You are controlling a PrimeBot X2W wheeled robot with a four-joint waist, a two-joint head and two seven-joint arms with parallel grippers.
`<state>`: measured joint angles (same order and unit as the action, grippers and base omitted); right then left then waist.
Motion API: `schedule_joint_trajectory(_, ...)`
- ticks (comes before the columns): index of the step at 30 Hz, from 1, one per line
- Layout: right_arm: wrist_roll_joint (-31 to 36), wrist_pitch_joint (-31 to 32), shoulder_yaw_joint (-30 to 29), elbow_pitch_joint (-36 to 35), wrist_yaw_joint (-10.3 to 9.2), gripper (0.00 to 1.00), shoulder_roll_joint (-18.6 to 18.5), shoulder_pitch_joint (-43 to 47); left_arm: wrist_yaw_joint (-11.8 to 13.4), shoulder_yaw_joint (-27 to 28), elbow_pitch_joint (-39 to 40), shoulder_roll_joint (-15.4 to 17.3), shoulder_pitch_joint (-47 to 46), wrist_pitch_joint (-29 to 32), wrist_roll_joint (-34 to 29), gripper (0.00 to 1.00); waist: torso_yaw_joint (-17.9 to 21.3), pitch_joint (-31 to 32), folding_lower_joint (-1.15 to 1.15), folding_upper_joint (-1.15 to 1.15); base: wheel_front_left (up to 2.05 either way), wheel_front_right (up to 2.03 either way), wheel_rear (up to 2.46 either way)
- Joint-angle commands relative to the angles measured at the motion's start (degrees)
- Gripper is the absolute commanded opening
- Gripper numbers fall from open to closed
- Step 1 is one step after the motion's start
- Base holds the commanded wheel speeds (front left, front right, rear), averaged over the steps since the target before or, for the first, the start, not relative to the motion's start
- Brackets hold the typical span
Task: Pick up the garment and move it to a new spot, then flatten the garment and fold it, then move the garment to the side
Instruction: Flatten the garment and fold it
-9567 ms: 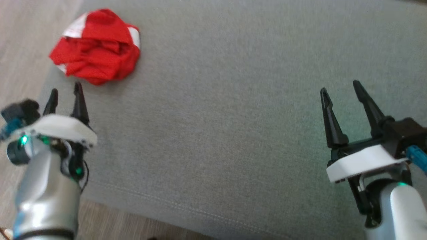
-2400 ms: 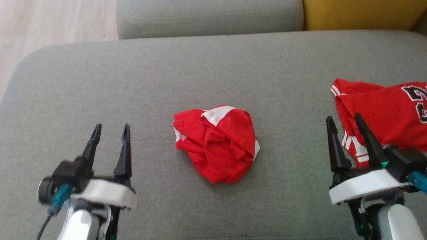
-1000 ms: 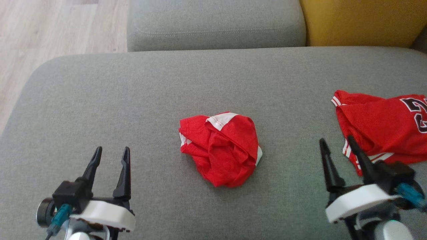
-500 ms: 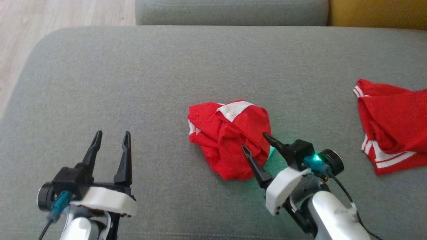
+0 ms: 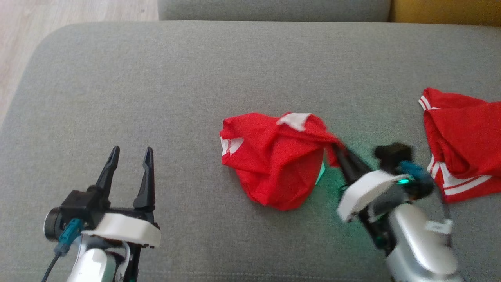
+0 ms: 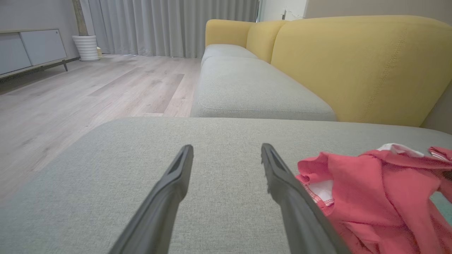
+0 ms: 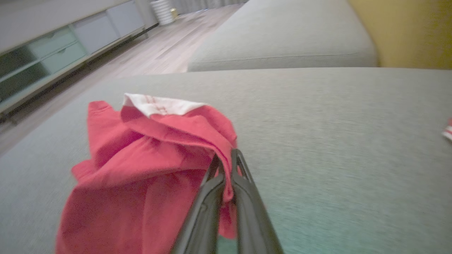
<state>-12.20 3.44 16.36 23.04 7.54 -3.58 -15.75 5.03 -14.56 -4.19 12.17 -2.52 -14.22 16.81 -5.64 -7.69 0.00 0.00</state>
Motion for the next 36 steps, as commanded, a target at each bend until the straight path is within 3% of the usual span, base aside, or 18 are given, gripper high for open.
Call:
schedule_joint_trajectory(1,-2.3,-0.8,-2.2,-1.4,-0.05,0.00,0.6,-0.5,0.0,2.2,1.6,0.5,-2.2,-0.7,0.3,1.00,0.3,0.1,0.00,0.00,0.00,0.00,0.00)
schedule_joint_trajectory(9,-12.1,-0.4,-11.4,4.5,-0.05,0.00,0.7,0.5,-0.4,2.2,1.5,0.2,-2.6,-0.7,0.2,1.00,0.5,-0.5,0.00,0.00,0.00,0.00,0.00)
schedule_joint_trajectory(10,-13.3,-0.3,-12.0,5.5,-0.05,0.45,0.7,0.3,-0.5,2.2,1.5,0.2,-2.6,-0.7,0.2,1.00,0.5,-0.5,0.00,0.00,0.00,0.00,0.00)
schedule_joint_trajectory(11,-14.3,-0.5,-12.6,6.5,-0.05,1.00,0.7,0.2,-0.5,2.2,1.4,0.1,-2.6,-0.7,0.2,1.00,0.5,-0.6,0.00,0.00,0.00,0.00,0.00)
schedule_joint_trajectory(20,-15.5,-5.9,-13.5,7.3,-0.05,1.00,0.7,-0.4,-0.7,2.7,1.3,0.0,-2.4,-0.8,-0.1,1.00,0.9,0.3,0.00,0.00,0.00,0.00,0.00)
schedule_joint_trajectory(28,-6.3,-8.4,-12.7,-6.8,-0.05,1.00,0.3,3.1,0.1,3.7,2.4,-0.2,-0.9,-0.8,-0.8,1.00,1.7,2.5,0.00,0.00,0.00,0.00,0.00)
schedule_joint_trajectory(36,1.8,-3.6,-11.1,-21.4,-0.05,1.00,-0.1,10.2,0.3,3.6,2.3,0.1,1.3,-0.8,-1.1,1.00,2.4,5.4,0.00,0.00,0.00,0.00,0.00)
